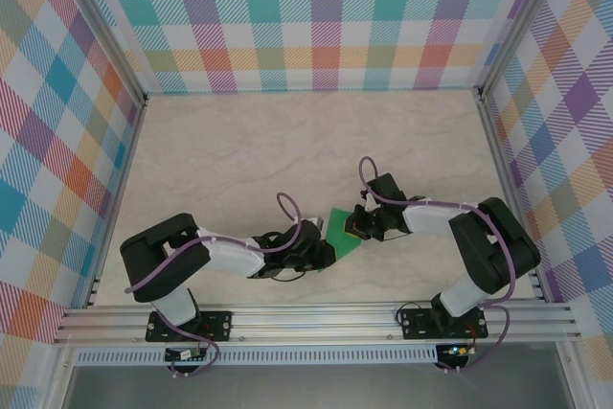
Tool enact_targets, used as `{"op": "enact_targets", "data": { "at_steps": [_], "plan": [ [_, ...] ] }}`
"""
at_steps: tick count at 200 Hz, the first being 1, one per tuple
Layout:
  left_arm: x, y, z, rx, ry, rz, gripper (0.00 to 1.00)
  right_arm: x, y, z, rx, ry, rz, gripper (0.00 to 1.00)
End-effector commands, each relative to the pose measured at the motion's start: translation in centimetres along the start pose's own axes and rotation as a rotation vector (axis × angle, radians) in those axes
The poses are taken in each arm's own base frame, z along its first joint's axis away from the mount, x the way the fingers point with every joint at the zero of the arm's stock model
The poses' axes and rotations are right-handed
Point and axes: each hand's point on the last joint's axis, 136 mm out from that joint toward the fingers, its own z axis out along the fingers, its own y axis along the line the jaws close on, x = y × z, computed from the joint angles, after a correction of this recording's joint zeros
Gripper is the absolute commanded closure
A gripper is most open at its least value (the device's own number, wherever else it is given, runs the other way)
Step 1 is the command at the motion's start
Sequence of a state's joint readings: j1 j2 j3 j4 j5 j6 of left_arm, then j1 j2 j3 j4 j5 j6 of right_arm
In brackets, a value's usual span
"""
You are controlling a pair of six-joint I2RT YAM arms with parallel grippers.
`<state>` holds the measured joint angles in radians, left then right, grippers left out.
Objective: Fold a paper plane with a square sheet of paper (pick it up from the middle)
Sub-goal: Fourth fold the wing at the center of the table.
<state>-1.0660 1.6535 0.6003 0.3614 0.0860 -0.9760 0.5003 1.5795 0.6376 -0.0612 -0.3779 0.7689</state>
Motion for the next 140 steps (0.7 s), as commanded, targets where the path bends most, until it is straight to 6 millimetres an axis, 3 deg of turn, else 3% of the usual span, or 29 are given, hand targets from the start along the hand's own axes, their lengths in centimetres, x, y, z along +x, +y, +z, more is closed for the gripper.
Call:
{"op": "enact_targets", "data": {
  "at_steps": [1,36,79,103,140],
  "plan": [
    [3.6,3.9,-0.6,-0.131,0.121,0.004,0.84,-0.1,-0.5,0.4,0.027,0.007,-0.014,0.95],
    [4.1,4.9,-1.0,-0.157,0.124,0.002,0.84,-0.1,0.1,0.2,0.005,0.008,-0.018,0.95],
    [3.9,5.5,-1.2,-0.188,0.108,0.006,0.85,-0.1,2.9,-1.3,-0.105,-0.016,-0.053,0.97],
    [3.8,5.5,-1.1,-0.191,0.104,0.006,0.86,1.1,4.8,-0.5,-0.168,0.029,-0.086,0.99],
    [3.5,5.4,-1.2,-0.194,0.088,0.001,0.86,2.9,4.6,1.1,-0.168,0.06,-0.08,0.99]
  ]
}}
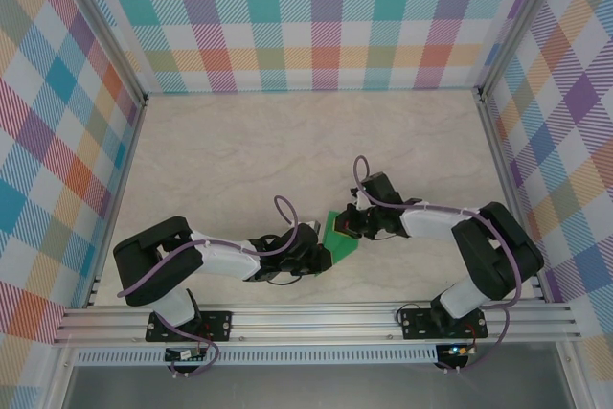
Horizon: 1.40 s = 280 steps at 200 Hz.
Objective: Fold a paper plane with a square sheet of paper (pick it up from the middle)
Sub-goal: Fourth fold the wing at the center of the table.
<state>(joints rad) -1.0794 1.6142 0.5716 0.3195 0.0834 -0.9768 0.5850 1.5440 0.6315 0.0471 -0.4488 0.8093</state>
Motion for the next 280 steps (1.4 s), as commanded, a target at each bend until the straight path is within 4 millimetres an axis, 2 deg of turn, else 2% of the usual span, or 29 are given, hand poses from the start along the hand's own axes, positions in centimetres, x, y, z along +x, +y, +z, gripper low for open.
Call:
{"op": "enact_targets", "data": {
  "at_steps": [1,20,38,70,109,176,211,237,280],
  "plan": [
    [2.5,4.6,-0.2,-0.169,0.067,-0.006,0.86,1.2,0.0,1.1,-0.03,0.031,0.013,0.99],
    [2.4,4.8,-0.3,-0.174,0.061,-0.007,0.86,1.7,-0.9,1.8,-0.006,0.043,0.017,0.98],
    [2.5,5.0,-0.4,-0.182,0.064,-0.007,0.86,1.4,-2.3,2.1,0.049,0.026,0.037,1.0],
    [2.7,5.6,-0.6,-0.194,0.062,-0.017,0.87,-0.6,-4.3,1.7,0.143,-0.084,0.064,0.99],
    [3.1,6.5,-1.1,-0.21,0.062,-0.022,0.87,-3.5,-5.5,0.8,0.119,-0.135,0.108,1.0],
    [3.1,7.0,-1.5,-0.224,0.057,-0.021,0.88,-6.8,-7.0,-0.8,0.077,-0.176,0.137,0.99],
    [3.1,6.9,-1.5,-0.221,0.058,-0.019,0.88,-7.9,-6.6,-1.9,0.054,-0.198,0.117,0.99],
    [3.1,6.7,-1.5,-0.216,0.059,-0.015,0.88,-8.3,-4.9,-3.4,0.038,-0.219,0.074,0.98],
    [3.2,6.8,-1.5,-0.215,0.06,-0.015,0.88,-6.9,-2.0,-5.8,-0.039,-0.239,0.032,0.96]
  ]
}}
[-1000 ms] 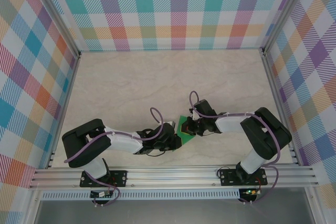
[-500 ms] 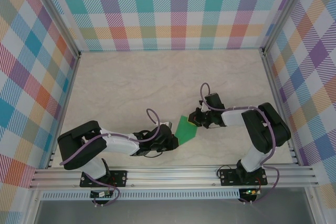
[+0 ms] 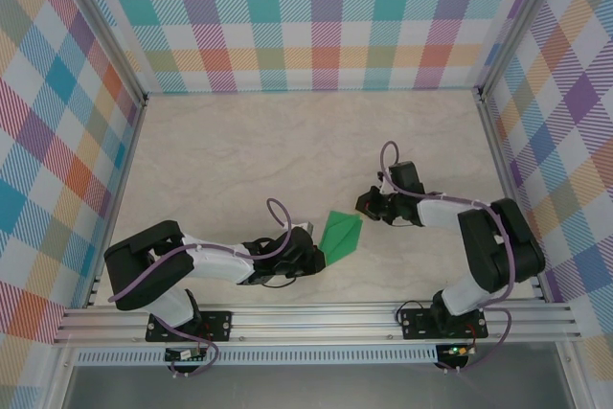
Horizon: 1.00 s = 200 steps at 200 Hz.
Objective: Fold a paper plane with a square sheet of paper (pick it up from the middle)
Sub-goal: Fourth fold the wing at the center of the table.
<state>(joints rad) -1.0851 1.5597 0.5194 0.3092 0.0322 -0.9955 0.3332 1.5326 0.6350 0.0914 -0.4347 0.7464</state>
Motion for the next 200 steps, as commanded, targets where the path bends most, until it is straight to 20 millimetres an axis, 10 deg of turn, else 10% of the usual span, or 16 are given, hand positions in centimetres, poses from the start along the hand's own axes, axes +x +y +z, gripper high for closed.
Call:
{"op": "enact_targets", "data": {
  "at_steps": [1,58,126,200],
  "plan": [
    [3.1,5.5,-0.4,-0.187,0.098,0.005,0.88,0.5,1.6,-1.5,-0.047,-0.009,-0.039,0.96],
    [2.9,4.7,-0.1,-0.167,0.101,0.015,0.88,5.8,2.7,0.3,-0.114,0.109,-0.059,0.95],
    [2.4,3.0,0.3,-0.137,0.108,0.024,0.87,7.4,0.1,3.3,-0.04,0.193,-0.03,0.97],
    [-2.3,-4.6,-2.7,0.012,0.013,0.08,0.82,7.8,-2.5,3.9,0.06,0.197,-0.01,0.98]
  ]
}}
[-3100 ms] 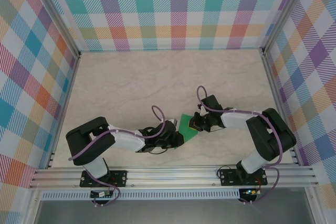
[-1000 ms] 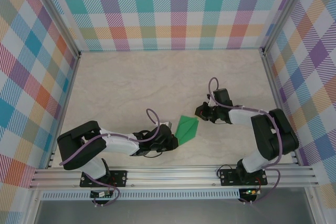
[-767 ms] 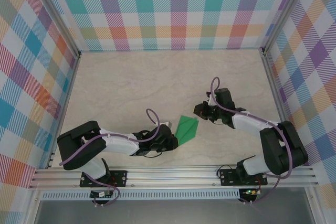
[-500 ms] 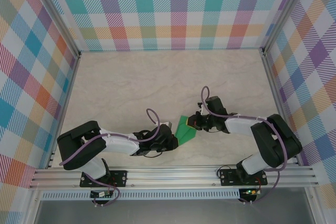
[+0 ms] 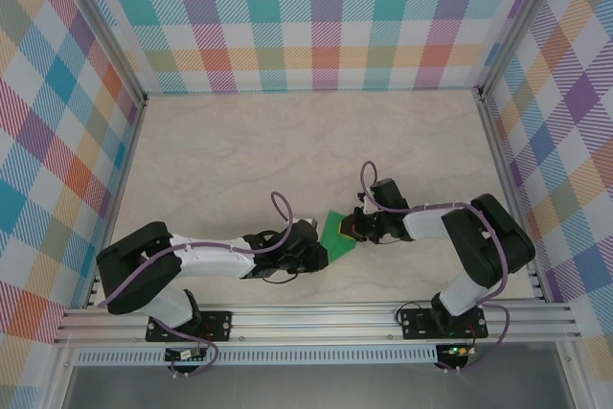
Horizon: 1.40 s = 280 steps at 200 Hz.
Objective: Fold a paper plane with a square sheet of paper (pick it up from the middle)
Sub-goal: Fourth fold the wing at the center of the table.
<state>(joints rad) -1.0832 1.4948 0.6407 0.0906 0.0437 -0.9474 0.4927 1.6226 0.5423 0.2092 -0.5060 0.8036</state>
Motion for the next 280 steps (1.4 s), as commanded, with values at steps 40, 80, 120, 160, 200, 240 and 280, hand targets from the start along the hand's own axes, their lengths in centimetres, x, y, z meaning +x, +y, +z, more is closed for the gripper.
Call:
{"op": "enact_targets", "data": {
  "at_steps": [40,80,120,160,200,240,280],
  "plan": [
    [-2.8,-3.3,0.6,0.069,-0.006,0.012,0.82,0.0,-2.1,0.5,0.089,-0.012,0.013,0.98],
    [-3.0,-1.7,2.7,0.042,0.0,-0.034,0.82,0.3,-2.3,0.3,0.094,-0.008,0.015,0.98],
    [-1.2,0.8,3.7,0.003,0.04,-0.087,0.83,0.4,-2.5,0.1,0.11,-0.011,0.013,0.98],
    [1.5,4.2,2.7,-0.054,0.087,-0.115,0.82,0.3,-2.9,-0.1,0.14,-0.017,0.014,0.98],
    [2.4,5.4,0.8,-0.07,0.075,-0.107,0.82,0.2,-2.9,-0.1,0.142,-0.023,0.015,0.98],
    [1.2,2.5,-1.0,0.014,0.043,-0.059,0.8,0.2,-3.0,0.0,0.143,-0.022,0.024,0.98],
    [0.2,-0.1,-1.4,0.087,0.02,-0.037,0.8,0.2,-2.9,0.0,0.141,-0.021,0.025,0.98]
  ]
}}
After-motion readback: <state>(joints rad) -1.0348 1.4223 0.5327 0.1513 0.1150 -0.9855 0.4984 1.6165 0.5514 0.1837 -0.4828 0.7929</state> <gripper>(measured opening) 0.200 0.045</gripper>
